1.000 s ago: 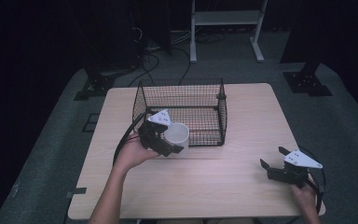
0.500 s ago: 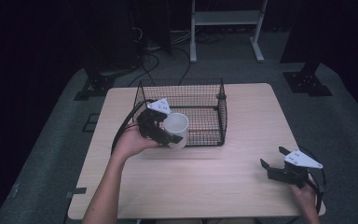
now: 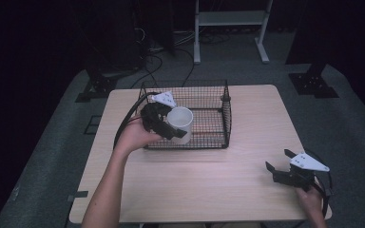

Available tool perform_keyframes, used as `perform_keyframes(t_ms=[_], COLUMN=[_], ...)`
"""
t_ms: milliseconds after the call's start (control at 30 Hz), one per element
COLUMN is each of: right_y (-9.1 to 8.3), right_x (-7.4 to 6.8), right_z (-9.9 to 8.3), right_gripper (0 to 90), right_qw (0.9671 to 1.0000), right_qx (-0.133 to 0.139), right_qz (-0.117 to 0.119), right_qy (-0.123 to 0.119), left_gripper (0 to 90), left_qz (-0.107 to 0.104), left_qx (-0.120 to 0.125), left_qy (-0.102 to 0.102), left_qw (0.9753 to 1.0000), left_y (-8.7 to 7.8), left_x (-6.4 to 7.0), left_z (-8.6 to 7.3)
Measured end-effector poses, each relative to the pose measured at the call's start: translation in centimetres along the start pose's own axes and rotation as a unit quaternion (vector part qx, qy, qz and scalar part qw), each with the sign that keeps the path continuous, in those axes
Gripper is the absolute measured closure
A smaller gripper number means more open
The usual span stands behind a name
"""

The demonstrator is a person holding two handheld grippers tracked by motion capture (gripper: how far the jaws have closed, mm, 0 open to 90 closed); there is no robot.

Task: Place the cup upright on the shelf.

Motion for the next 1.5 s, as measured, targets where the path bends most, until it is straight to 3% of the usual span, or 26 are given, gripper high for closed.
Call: perform_keyframes(t_ms=[367, 867, 1500], right_y=[0.0, 0.0, -0.1], right_x=[0.0, 0.0, 0.1], right_z=[0.0, 0.0, 0.0], right_gripper=[13.1, 13.1, 13.1], right_qw=[1.0, 1.0, 1.0], right_qx=[0.001, 0.001, 0.004], right_qz=[0.0, 0.0, 0.002], right_qy=[0.002, 0.004, 0.007], left_gripper=[21.4, 21.4, 21.4], left_qz=[0.0, 0.01, 0.022], left_qx=[0.007, -0.004, -0.033], left_qy=[-0.006, -0.008, -0.017], left_qw=[1.0, 0.9999, 0.9991], left_y=[0.2, 1.3, 3.8], left_x=[-1.9, -3.9, -6.4], left_z=[1.7, 2.8, 3.1])
Point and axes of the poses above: each handheld gripper's, and its own axes: y roughly forward along the jaws, z roughly out of its top, x roughly to its right, the point moved 7 cm from there along y, roughly forward along the jaws, and after that the axes turned 15 degrees about z, right-handed, at the moved point
